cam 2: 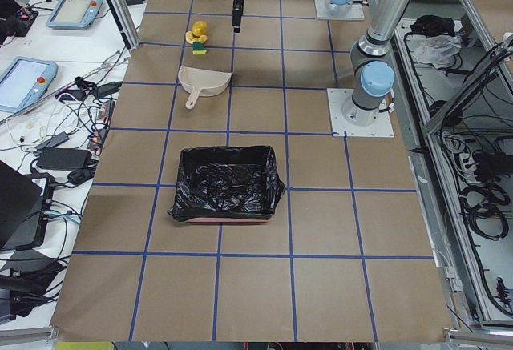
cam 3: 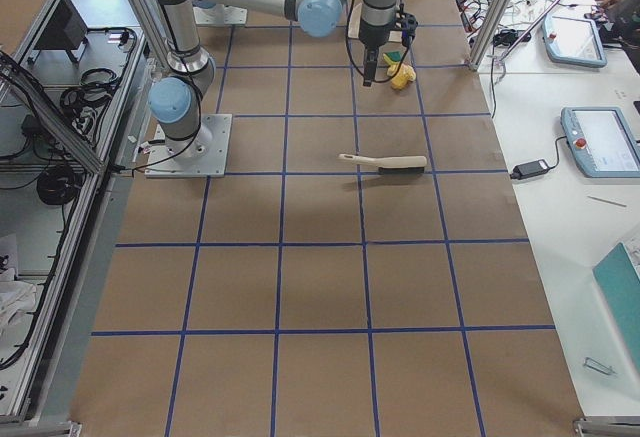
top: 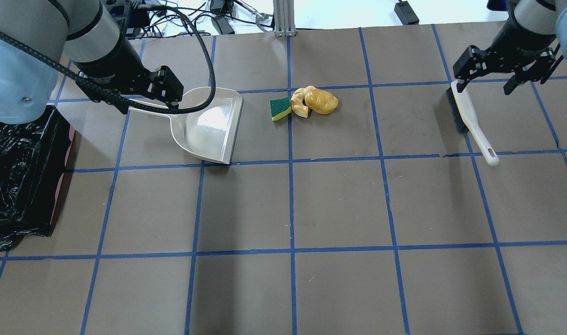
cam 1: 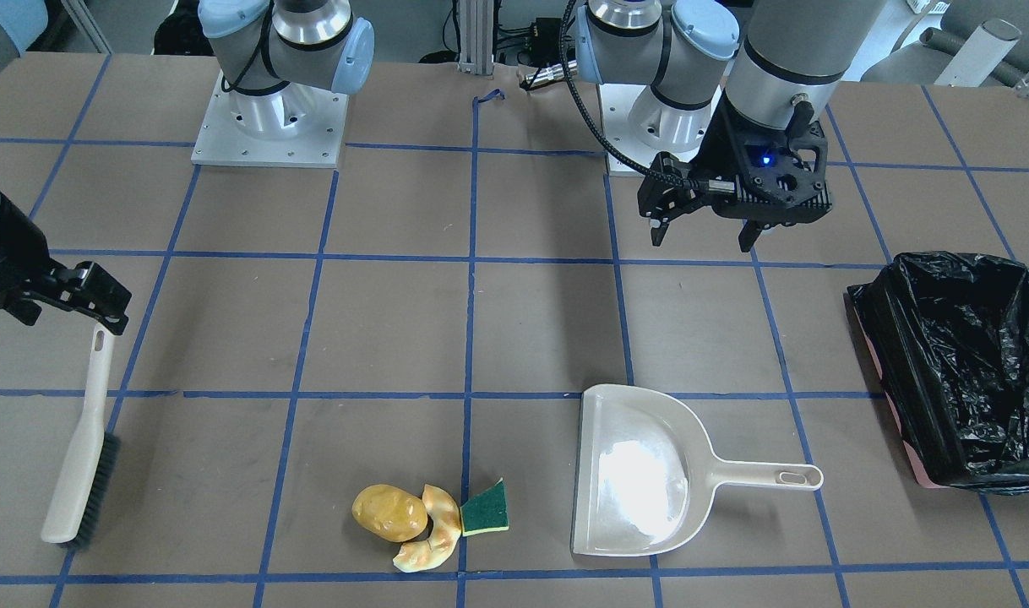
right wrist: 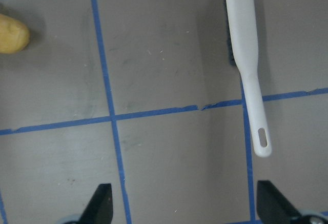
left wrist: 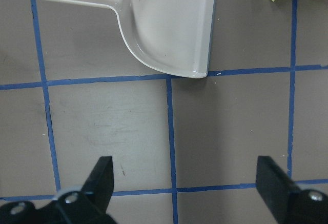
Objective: Sweep and dump trash into bin
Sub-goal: 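Reach the left gripper to the dustpan handle while the right gripper reaches the white brush, then grasp the dustpan handle with left gripper while right gripper grasps brush handle, then lift the brush with the right gripper and carry it toward the sponge and toy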
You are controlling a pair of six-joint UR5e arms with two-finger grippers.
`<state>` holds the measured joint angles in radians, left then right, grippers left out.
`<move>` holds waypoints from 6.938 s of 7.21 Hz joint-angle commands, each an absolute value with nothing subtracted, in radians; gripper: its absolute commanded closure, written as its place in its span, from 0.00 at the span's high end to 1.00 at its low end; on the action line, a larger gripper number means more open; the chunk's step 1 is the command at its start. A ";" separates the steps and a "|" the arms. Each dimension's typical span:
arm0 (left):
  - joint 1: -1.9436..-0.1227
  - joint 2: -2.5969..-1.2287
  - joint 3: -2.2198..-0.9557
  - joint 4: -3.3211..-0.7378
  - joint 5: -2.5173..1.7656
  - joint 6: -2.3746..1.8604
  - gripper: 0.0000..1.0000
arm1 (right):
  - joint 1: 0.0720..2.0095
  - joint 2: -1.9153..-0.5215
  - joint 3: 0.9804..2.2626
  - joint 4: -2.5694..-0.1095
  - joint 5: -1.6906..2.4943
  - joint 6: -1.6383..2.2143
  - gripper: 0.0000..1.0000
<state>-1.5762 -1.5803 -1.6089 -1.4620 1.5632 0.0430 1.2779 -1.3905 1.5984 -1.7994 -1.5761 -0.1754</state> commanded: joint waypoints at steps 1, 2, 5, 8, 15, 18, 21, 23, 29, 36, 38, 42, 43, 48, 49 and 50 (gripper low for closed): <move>-1.574 -1.638 -1.630 -1.459 1.562 0.041 1.00 | 1.200 -1.301 1.626 -1.896 -1.595 -0.283 1.00; -1.574 -1.690 -1.672 -1.384 1.563 0.043 1.00 | 1.151 -1.267 1.634 -1.920 -1.595 -0.325 1.00; -1.574 -1.862 -1.707 -1.105 1.650 0.288 1.00 | 1.113 -1.210 1.672 -1.999 -1.569 -0.380 0.94; -1.487 -1.937 -1.616 -1.054 1.637 0.824 1.00 | 1.144 -1.209 1.755 -2.057 -1.563 -0.368 0.95; -1.473 -2.048 -1.546 -1.089 1.778 1.607 1.00 | 1.141 -1.201 1.792 -2.057 -1.572 -0.379 0.64; -1.468 -2.098 -1.563 -0.797 1.781 1.629 1.00 | 1.140 -1.203 1.792 -2.054 -1.578 -0.379 0.44; -1.463 -2.102 -1.604 -0.830 1.731 1.727 0.96 | 1.140 -1.201 1.792 -2.052 -1.578 -0.373 0.30; -1.386 -2.100 -1.605 -0.911 1.574 1.746 0.91 | 1.140 -1.203 1.792 -2.042 -1.580 -0.365 0.15; -1.342 -2.106 -1.555 -0.997 1.523 1.733 0.94 | 1.219 -1.219 1.741 -2.039 -1.565 -0.350 0.03; -1.359 -2.099 -1.554 -0.989 1.549 1.735 0.11 | 1.396 -1.203 1.692 -2.019 -1.485 -0.308 0.00; -1.361 -2.092 -1.554 -0.991 1.551 1.747 0.08 | 1.480 -1.184 1.675 -2.034 -1.488 -0.243 0.00; -1.365 -2.089 -1.559 -1.002 1.620 1.824 0.00 | 1.568 -1.152 1.629 -2.023 -1.503 0.024 0.00; -1.390 -2.089 -1.559 -1.005 1.621 1.825 0.00 | 1.595 -1.135 1.629 -2.025 -1.503 0.034 0.00; -1.413 -2.109 -1.516 -1.049 1.687 1.809 0.00 | 1.661 -1.085 1.568 -2.026 -1.503 0.047 0.01; -1.410 -2.112 -1.514 -1.049 1.686 1.807 0.00 | 1.666 -1.072 1.568 -2.023 -1.502 0.073 0.01; -1.408 -2.112 -1.514 -1.049 1.684 1.795 0.00 | 1.673 -1.069 1.569 -2.022 -1.503 0.106 0.01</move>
